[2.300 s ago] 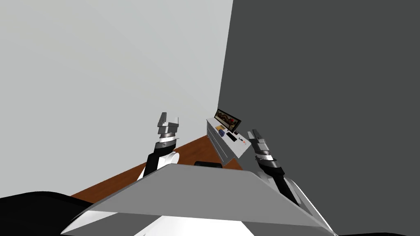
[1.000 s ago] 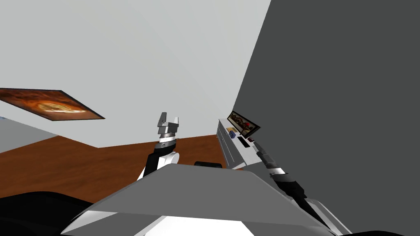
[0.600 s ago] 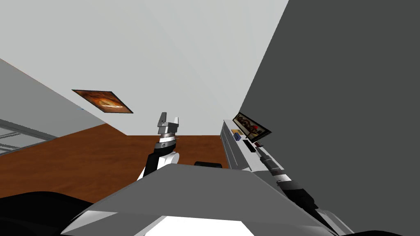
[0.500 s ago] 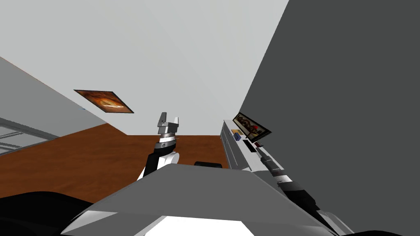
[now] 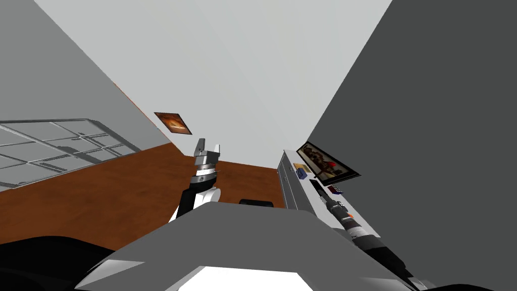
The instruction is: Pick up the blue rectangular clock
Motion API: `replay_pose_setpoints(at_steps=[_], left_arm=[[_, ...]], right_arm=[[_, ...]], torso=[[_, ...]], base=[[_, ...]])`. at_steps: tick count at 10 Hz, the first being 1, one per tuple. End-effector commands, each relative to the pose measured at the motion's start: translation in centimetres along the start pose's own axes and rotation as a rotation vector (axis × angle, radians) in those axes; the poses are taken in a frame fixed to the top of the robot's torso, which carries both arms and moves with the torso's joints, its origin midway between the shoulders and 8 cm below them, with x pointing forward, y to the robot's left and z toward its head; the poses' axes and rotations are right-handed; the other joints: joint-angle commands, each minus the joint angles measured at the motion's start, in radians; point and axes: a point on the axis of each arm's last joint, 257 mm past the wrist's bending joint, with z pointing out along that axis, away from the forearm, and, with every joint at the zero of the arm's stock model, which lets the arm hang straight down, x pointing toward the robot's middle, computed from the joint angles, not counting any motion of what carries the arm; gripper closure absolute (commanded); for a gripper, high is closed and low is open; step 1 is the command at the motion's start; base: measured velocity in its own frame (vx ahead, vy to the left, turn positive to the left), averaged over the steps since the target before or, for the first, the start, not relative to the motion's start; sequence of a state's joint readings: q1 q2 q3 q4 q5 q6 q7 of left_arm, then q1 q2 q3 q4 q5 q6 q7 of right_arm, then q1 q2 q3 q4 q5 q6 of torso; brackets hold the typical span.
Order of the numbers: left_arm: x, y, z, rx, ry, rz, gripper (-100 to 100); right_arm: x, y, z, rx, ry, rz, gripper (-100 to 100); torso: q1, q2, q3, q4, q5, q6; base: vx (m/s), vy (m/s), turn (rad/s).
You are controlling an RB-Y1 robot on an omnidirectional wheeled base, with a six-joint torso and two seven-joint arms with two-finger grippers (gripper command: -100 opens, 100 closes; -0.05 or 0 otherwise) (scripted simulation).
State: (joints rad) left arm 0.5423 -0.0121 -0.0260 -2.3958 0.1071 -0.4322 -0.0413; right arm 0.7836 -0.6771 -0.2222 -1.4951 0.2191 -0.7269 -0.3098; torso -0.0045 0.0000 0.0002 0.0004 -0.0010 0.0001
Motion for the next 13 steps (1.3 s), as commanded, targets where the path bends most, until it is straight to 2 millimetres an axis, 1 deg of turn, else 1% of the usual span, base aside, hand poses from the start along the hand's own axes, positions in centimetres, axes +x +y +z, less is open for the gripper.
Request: replay_pose_setpoints(at_steps=[1,2,3,4,5,6,7,8,9,10,11,12,13], left_arm=[[0.0,0.0,0.0,0.000,0.000,0.000,0],[0.0,0.0,0.0,0.000,0.000,0.000,0],[0.0,0.0,0.0,0.000,0.000,0.000,0],[0.0,0.0,0.0,0.000,0.000,0.000,0],[0.0,0.0,0.0,0.000,0.000,0.000,0],[0.0,0.0,0.0,0.000,0.000,0.000,0],[0.0,0.0,0.0,0.000,0.000,0.000,0],[0.0,0.0,0.0,0.000,0.000,0.000,0],[0.0,0.0,0.0,0.000,0.000,0.000,0],[0.0,0.0,0.0,0.000,0.000,0.000,0],[0.0,0.0,0.0,0.000,0.000,0.000,0],[0.0,0.0,0.0,0.000,0.000,0.000,0],[0.0,0.0,0.0,0.000,0.000,0.000,0]], right_arm=[[0.2,-1.7,-0.6,0.035,0.015,0.005,-100],[0.1,-2.8,-1.2,0.060,0.011,0.008,-100],[0.6,-3.9,-1.9,0.089,0.049,0.010,-100],[0.5,-5.2,-2.6,0.119,0.044,0.014,-100],[0.5,-5.5,-2.8,0.128,0.043,0.015,-100],[1.0,-6.6,-3.6,0.157,0.081,0.018,-100],[0.8,-8.0,-4.5,0.192,0.075,0.022,-100],[1.4,-9.2,-5.5,0.227,0.113,0.025,-100],[1.1,-10.5,-6.5,0.261,0.106,0.028,-100],[1.6,-12.0,-7.8,0.304,0.143,0.032,-100],[1.4,-12.9,-8.7,0.332,0.137,0.034,-100],[1.9,-13.9,-9.7,0.363,0.176,0.036,-100],[1.6,-14.7,-10.5,0.389,0.171,0.038,-100]], torso=[[0.000,0.000,0.000,0.000,0.000,0.000],[0.000,0.000,0.000,0.000,0.000,0.001],[-0.001,-0.001,-0.001,0.000,0.000,0.002],[0.000,-0.001,-0.001,0.000,0.000,0.000],[0.000,-0.001,-0.001,0.000,0.000,0.001],[-0.001,-0.002,-0.001,0.000,0.000,0.002],[-0.001,-0.002,-0.001,0.000,0.000,0.000],[-0.001,-0.002,-0.001,0.000,0.000,0.001],[-0.001,-0.001,-0.001,0.000,0.000,0.000],[-0.001,-0.002,-0.001,0.000,0.000,0.001],[-0.001,-0.002,-0.001,0.000,0.000,0.000],[-0.001,-0.002,-0.001,-0.001,0.000,0.002],[-0.001,-0.002,-0.001,0.000,0.000,0.000]], base=[[-0.035,0.000,0.248],[-0.013,-0.004,-0.002],[-0.025,0.013,0.304],[-0.025,0.003,0.318],[-0.010,-0.007,0.034],[-0.021,0.006,0.313],[-0.022,-0.002,0.275],[-0.027,0.003,0.376],[-0.022,0.000,0.269],[-0.020,0.009,0.453],[-0.013,-0.004,0.189],[-0.014,0.008,0.380],[-0.010,-0.001,0.192]])
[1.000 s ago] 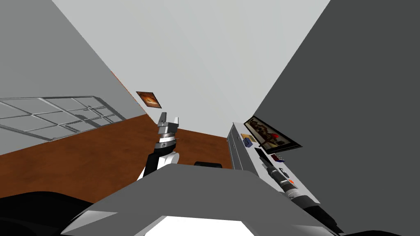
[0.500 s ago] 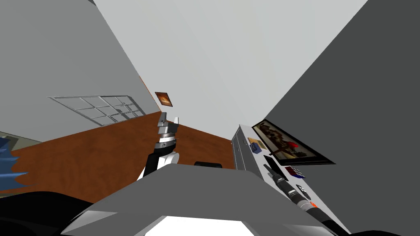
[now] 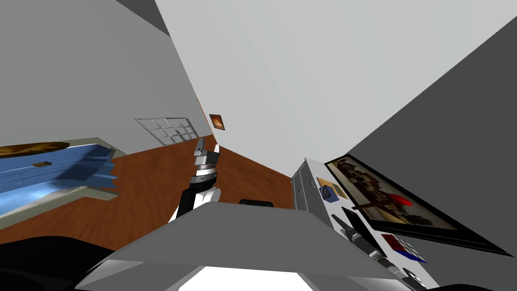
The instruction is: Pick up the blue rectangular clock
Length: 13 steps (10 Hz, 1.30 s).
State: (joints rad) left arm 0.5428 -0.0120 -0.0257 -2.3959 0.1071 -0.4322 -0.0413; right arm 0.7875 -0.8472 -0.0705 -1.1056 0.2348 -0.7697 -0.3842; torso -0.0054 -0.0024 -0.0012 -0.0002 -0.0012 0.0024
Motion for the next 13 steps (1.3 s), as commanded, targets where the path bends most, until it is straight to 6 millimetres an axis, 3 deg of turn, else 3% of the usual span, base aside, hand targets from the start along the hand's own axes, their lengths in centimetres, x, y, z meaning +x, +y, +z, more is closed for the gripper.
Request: replay_pose_setpoints(at_steps=[1,4,5,9,13], left_arm=[[0.0,0.0,0.0,0.000,0.000,0.000,0],[0.0,0.0,0.0,0.000,0.000,0.000,0],[0.0,0.0,0.0,0.000,0.000,0.000,0],[0.0,0.0,0.0,0.000,0.000,0.000,0],[0.0,0.0,0.0,0.000,0.000,0.000,0]], right_arm=[[0.1,-1.4,-0.8,0.029,0.001,0.004,-100],[0.9,-5.4,-3.0,0.133,0.068,0.004,-100],[0.9,-5.4,-3.0,0.134,0.068,0.004,-100],[1.1,-9.6,-6.1,0.257,0.123,-0.001,-100],[1.0,-11.9,-8.2,0.328,0.150,-0.006,-100]], torso=[[0.000,0.000,0.000,0.000,0.000,0.000],[0.000,-0.001,0.000,0.000,0.000,0.000],[0.000,-0.001,0.000,0.000,0.000,-0.001],[0.000,-0.001,-0.001,0.000,0.000,0.000],[0.000,-0.001,0.000,0.000,0.000,0.001]], base=[[-0.003,-0.002,-0.050],[-0.005,0.006,0.314],[0.000,-0.003,0.193],[0.002,0.002,0.228],[0.005,-0.001,0.105]])
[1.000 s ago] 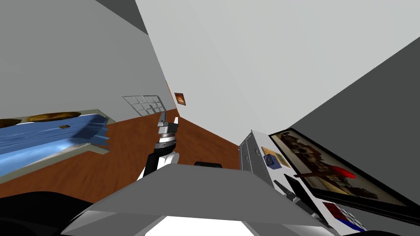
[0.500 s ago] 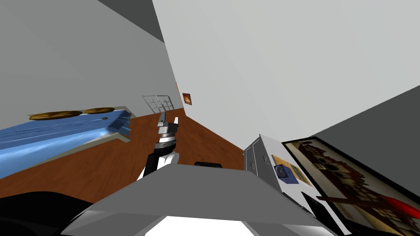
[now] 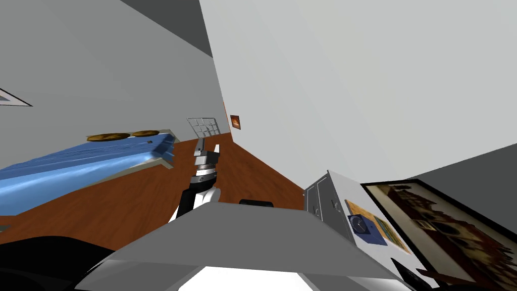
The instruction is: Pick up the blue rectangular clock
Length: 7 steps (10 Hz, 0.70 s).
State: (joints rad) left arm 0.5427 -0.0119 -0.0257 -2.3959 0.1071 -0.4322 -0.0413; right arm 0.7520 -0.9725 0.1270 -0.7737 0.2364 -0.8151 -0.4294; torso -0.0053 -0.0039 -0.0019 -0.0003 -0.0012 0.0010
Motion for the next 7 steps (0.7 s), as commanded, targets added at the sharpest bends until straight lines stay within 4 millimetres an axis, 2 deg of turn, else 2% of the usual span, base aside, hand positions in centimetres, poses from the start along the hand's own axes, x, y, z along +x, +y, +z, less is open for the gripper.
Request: replay_pose_setpoints(at_steps=[1,2,3,4,5,6,7], left_arm=[[0.0,0.0,0.0,0.000,0.000,0.000,0],[0.0,0.0,0.0,0.000,0.000,0.000,0],[0.0,0.0,0.0,0.000,0.000,0.000,0],[0.0,0.0,0.0,0.000,0.000,0.000,0],[0.0,0.0,0.0,0.000,0.000,0.000,0],[0.0,0.0,0.0,0.000,0.000,0.000,0],[0.0,0.0,0.0,0.000,0.000,0.000,0]], right_arm=[[-0.1,-1.6,-1.1,0.041,0.008,0.000,-100],[-0.1,-3.3,-2.1,0.091,0.034,-0.009,-100],[-0.2,-3.8,-2.4,0.102,0.030,-0.008,-100],[-0.4,-5.7,-3.7,0.161,0.050,-0.017,-100],[-0.1,-4.7,-3.0,0.135,0.059,-0.020,-100],[-0.4,-5.7,-3.7,0.161,0.050,-0.017,-100],[-0.6,-7.2,-4.9,0.208,0.070,-0.028,-100]], torso=[[0.000,0.000,0.000,0.000,0.000,0.000],[-0.001,0.000,0.000,0.000,0.000,0.002],[-0.001,-0.001,0.000,0.000,0.000,0.001],[-0.001,0.000,0.000,0.000,0.000,0.002],[-0.001,-0.001,0.000,0.000,0.000,0.001],[-0.001,-0.001,0.000,0.000,-0.001,0.002],[0.000,0.000,0.000,0.000,0.000,0.003]], base=[[0.009,-0.009,0.212],[0.015,-0.013,0.296],[0.013,-0.019,0.164],[0.013,-0.013,0.272],[0.011,-0.018,0.148],[0.006,-0.008,-0.014],[0.009,-0.006,0.270]])
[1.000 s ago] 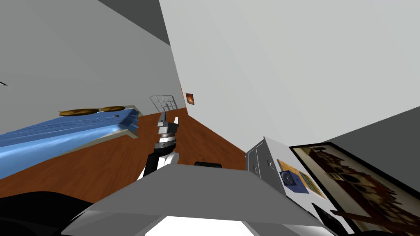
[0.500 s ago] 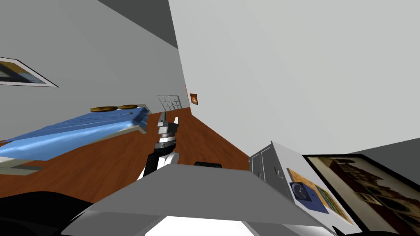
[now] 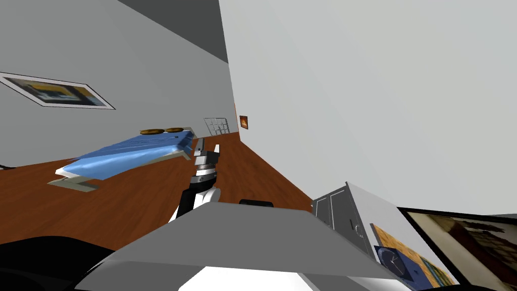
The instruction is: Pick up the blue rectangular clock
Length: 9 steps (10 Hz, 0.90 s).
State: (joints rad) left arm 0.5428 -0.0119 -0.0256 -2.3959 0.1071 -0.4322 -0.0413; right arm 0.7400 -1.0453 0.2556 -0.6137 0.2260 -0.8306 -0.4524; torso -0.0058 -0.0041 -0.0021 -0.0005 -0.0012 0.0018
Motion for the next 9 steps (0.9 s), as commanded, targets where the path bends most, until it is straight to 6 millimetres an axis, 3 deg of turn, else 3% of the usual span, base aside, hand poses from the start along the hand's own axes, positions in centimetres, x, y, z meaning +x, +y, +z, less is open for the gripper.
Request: replay_pose_setpoints(at_steps=[1,6,7,9], left_arm=[[0.0,0.0,0.0,0.000,0.000,0.000,0],[0.0,0.0,0.0,0.000,0.000,0.000,0],[0.0,0.0,0.0,0.000,0.000,0.000,0],[0.0,0.0,0.0,0.000,0.000,0.000,0]], right_arm=[[-0.4,-1.1,-0.6,0.033,0.005,-0.004,-100],[-1.3,-5.9,-3.8,0.176,0.040,-0.032,-100],[-0.8,-4.7,-2.9,0.145,0.051,-0.036,-100],[-1.3,-5.9,-3.8,0.176,0.040,-0.032,-100]], torso=[[0.000,0.000,0.000,0.000,0.000,0.000],[0.000,0.000,0.000,0.000,0.000,0.001],[0.000,-0.001,0.000,0.000,0.000,0.001],[0.001,0.000,0.000,0.000,0.000,0.002]], base=[[0.010,-0.020,0.154],[0.015,-0.021,0.169],[0.014,-0.018,0.094],[0.005,-0.002,-0.008]])
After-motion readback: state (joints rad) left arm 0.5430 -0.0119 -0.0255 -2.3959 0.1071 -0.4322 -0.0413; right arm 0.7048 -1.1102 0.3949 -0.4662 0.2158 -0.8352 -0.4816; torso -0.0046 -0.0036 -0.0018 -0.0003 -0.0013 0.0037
